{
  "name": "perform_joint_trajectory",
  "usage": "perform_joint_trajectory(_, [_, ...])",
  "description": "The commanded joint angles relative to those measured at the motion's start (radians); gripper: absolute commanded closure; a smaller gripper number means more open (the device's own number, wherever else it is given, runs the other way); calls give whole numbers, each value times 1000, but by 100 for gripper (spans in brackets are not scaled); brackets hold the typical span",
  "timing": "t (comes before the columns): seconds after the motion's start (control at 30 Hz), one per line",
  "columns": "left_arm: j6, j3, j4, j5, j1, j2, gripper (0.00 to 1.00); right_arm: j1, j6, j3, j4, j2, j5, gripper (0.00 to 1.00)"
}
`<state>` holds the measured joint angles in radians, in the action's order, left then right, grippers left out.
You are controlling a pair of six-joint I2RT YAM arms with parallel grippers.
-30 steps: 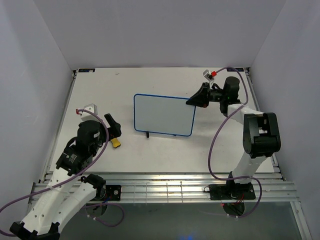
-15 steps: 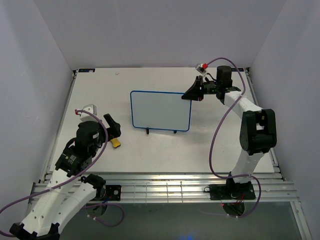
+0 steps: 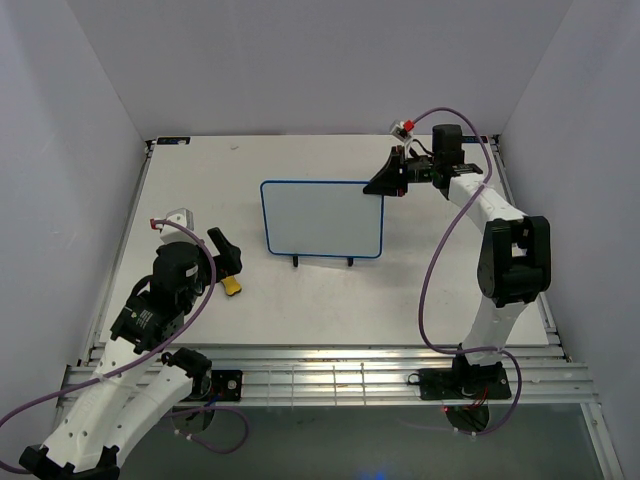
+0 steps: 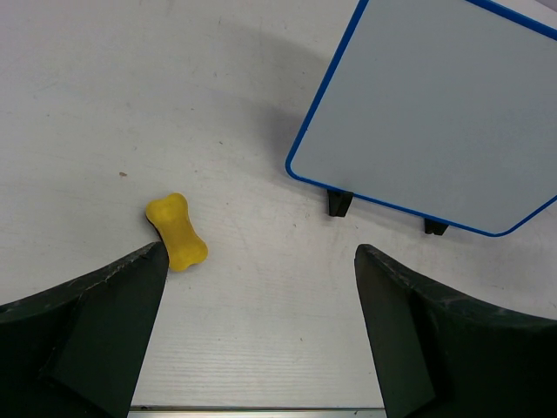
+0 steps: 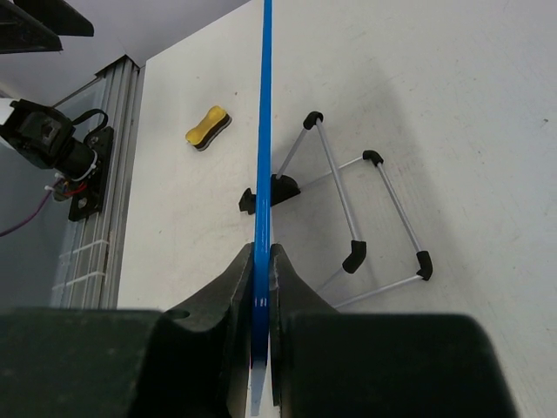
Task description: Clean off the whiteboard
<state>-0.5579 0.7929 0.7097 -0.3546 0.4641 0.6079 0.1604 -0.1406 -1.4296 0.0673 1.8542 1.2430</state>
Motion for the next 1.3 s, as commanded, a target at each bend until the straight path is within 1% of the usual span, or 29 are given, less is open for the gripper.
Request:
perform_joint_trajectory(0.0, [3, -4, -15, 0, -2, -2, 2, -1, -71, -74, -6, 5, 3, 92])
perform_joint_trajectory(0.4, [3, -4, -15, 2, -2, 1, 2, 1, -79, -157, 26, 69, 26, 92])
perform_joint_trajectory(1.0, [3, -4, -15, 2, -2, 4, 2, 10, -97, -242, 78, 97, 36, 92])
perform_joint_trajectory(1.27, [3, -4, -16, 2, -2, 3, 2, 13, -155, -170, 94, 94, 33, 92])
